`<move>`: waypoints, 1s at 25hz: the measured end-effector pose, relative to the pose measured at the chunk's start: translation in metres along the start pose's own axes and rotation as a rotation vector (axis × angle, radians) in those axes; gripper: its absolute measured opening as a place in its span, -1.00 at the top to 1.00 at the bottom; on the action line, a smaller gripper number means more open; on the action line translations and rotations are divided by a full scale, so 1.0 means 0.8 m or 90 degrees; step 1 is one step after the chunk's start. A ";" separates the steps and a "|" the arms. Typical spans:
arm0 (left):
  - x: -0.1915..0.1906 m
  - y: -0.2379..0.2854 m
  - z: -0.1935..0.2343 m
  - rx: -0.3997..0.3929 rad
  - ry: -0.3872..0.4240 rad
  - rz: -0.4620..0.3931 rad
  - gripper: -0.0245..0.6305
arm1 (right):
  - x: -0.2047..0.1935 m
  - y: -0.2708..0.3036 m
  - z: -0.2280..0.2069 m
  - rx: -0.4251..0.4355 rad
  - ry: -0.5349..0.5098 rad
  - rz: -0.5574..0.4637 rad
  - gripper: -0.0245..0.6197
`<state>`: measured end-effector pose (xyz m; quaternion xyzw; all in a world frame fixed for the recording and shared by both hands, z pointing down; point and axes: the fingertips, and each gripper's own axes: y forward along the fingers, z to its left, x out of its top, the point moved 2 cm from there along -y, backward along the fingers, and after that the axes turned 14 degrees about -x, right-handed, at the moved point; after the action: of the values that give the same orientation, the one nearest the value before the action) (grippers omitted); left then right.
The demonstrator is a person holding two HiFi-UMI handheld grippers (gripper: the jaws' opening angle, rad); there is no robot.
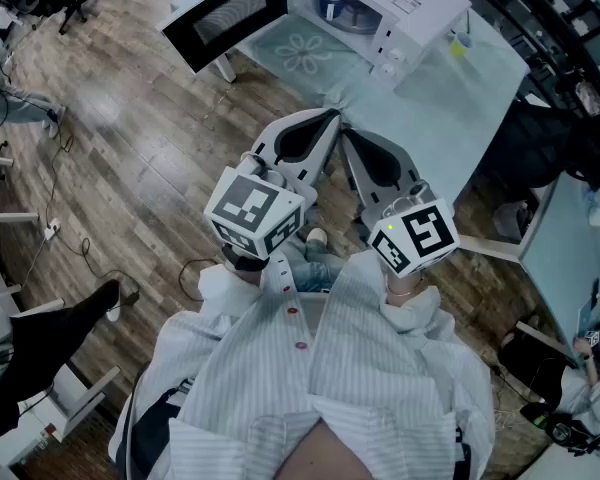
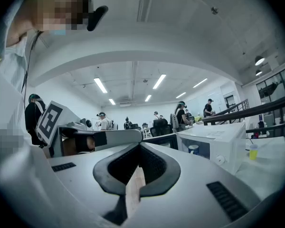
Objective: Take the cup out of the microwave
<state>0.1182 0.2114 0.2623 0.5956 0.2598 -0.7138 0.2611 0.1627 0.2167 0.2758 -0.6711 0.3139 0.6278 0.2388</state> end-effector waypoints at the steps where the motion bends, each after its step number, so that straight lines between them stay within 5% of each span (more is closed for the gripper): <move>1: -0.001 0.000 -0.001 0.001 0.000 0.000 0.90 | -0.001 -0.002 -0.001 -0.001 0.000 0.000 0.82; 25: -0.024 -0.024 -0.019 0.055 -0.003 0.005 0.90 | -0.017 -0.022 -0.001 0.021 0.027 -0.002 0.82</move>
<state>0.1191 0.2366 0.2796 0.6057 0.2256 -0.7248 0.2386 0.1754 0.2298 0.2878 -0.6808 0.3283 0.6076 0.2441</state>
